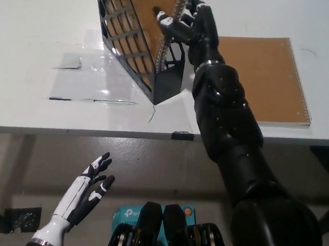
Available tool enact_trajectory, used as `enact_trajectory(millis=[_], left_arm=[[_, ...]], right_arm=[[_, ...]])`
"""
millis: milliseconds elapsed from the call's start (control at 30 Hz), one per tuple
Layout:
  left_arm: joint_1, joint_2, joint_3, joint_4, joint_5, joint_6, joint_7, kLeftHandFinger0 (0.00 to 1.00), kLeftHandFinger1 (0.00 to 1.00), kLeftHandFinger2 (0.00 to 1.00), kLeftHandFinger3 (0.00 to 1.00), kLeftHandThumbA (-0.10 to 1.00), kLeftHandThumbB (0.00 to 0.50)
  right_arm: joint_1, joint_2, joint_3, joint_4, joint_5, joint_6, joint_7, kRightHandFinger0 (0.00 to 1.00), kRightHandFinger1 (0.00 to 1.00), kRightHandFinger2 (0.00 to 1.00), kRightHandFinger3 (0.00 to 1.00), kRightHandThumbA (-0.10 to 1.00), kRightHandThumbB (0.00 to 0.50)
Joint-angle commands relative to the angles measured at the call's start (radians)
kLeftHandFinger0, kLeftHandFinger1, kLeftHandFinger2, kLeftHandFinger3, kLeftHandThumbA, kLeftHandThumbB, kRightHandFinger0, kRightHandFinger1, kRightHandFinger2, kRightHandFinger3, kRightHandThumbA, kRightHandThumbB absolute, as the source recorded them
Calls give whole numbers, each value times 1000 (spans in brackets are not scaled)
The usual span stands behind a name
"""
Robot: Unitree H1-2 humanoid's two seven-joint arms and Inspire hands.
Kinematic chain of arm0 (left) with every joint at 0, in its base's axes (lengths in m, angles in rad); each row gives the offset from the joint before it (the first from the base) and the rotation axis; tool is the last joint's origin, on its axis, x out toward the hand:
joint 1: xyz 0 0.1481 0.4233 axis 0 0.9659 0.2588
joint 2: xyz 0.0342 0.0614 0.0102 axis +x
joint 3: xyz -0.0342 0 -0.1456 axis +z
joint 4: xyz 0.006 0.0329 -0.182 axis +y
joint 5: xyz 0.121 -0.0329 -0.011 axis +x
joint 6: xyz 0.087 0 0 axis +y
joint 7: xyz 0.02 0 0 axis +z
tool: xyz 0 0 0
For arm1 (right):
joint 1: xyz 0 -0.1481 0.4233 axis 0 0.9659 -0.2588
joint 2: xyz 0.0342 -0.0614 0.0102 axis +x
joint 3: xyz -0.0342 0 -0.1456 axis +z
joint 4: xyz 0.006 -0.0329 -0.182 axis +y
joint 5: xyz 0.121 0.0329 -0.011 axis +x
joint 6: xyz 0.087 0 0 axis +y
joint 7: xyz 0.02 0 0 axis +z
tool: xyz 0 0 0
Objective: Use the right hand to pick up a book from the book holder on the left side and put it on another book on the right side
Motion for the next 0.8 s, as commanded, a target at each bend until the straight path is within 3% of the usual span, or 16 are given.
enact_trajectory(millis=[0,100,133,200,300,467,633,767], left_arm=[[-21,6,3,-13,-7,-13,-12,938,1000,1000,1000,922,212],[-26,6,3,-9,-8,-9,-13,943,1000,1000,1000,924,210],[-28,5,3,-2,-12,-16,-13,941,1000,1000,1000,922,209],[-28,8,1,0,-8,-19,-15,939,1000,1000,1000,926,206],[-26,11,-3,-3,-3,-17,-18,947,1000,1000,1000,935,193],[-25,8,-3,-11,3,-3,-15,956,1000,1000,1000,934,195],[-32,9,-6,-8,4,-8,-17,948,1000,1000,1000,927,172],[-38,7,-4,4,-1,-18,-14,937,1000,1000,1000,922,183]], right_arm=[[-159,26,-121,-74,250,68,88,0,310,749,791,-100,116],[-183,27,-167,-92,297,121,87,0,314,807,872,-100,100],[-194,27,-181,-107,313,148,81,0,323,850,943,-100,99],[-218,25,-208,-121,346,185,78,0,307,843,1000,-100,97],[-252,19,-243,-123,386,216,82,0,267,773,1000,-100,90],[-311,7,-298,-139,446,261,68,0,265,751,1000,-100,83],[-365,-14,-322,-149,475,282,79,0,271,737,1000,-100,68],[-420,-25,-334,-193,500,325,45,0,280,771,1000,-100,68]])
